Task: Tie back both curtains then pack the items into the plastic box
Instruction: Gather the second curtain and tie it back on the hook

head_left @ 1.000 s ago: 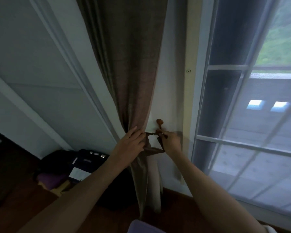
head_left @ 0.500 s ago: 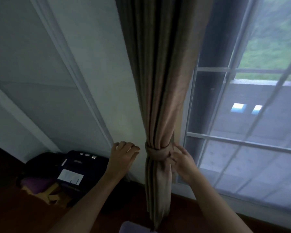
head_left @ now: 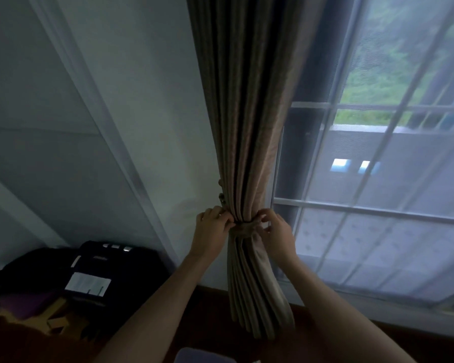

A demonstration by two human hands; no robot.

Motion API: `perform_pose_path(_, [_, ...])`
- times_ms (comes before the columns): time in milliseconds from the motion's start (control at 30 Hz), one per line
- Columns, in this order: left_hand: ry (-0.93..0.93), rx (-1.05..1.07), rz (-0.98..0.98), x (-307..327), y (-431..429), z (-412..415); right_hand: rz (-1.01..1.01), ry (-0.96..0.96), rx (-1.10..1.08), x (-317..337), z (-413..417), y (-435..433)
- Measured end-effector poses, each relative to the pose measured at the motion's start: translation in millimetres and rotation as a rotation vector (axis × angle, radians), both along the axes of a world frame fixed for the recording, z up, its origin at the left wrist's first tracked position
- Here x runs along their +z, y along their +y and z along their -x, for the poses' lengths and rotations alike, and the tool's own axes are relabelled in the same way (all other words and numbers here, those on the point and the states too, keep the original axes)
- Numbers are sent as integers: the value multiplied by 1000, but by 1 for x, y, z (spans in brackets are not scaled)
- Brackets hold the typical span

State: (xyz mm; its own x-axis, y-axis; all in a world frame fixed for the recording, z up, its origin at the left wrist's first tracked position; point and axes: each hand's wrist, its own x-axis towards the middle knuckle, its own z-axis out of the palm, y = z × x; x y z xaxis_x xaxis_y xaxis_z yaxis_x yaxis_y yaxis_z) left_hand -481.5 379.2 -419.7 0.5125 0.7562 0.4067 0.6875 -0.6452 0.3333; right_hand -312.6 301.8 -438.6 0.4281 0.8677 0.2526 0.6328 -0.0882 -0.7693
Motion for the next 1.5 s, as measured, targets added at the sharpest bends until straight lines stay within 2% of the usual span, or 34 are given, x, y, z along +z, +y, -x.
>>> perform_pose_path(100, [23,-14,-72,-1,1,2,-30,-198,-24,-3,-3,-4])
perform_pose_path(233, [13,17,-81,-1,1,5,-85,-398,74,6,-7,-2])
perform_pose_path(400, [-57,76,-3,2,-4,4,37,-546,136,20,-14,7])
perform_pose_path(433, [-98,83,26,3,-6,3,18,-511,104,18,-15,8])
perform_pose_path(533, [-226,144,160,-5,-9,7,17,-176,-38,5,-14,2])
perform_pose_path(567, [-180,159,191,-11,-9,11,77,-106,-46,-6,-13,-2])
perform_pose_path(667, [115,137,204,-36,-9,24,394,-75,89,-38,-4,-13])
perform_pose_path(700, [182,132,222,-42,-9,27,446,-53,132,-43,0,-13])
perform_pose_path(767, [251,139,235,-49,-7,27,462,-14,170,-45,11,-5])
perform_pose_path(867, [312,128,202,-54,2,19,412,-92,203,-38,26,12])
perform_pose_path(1033, [106,127,154,-68,17,9,326,-184,117,-53,21,9])
perform_pose_path(1167, [68,99,209,-76,13,-5,369,-218,95,-61,8,5])
perform_pose_path(1267, [19,57,397,-72,18,-6,431,-222,104,-50,-4,13])
perform_pose_path(1333, [-142,61,617,-62,18,3,389,-184,92,-38,-7,7])
perform_pose_path(1400, [-368,139,786,-48,16,13,230,-129,33,-26,-5,-7])
perform_pose_path(1500, [-631,185,887,-26,20,14,-38,-173,38,-14,1,-16])
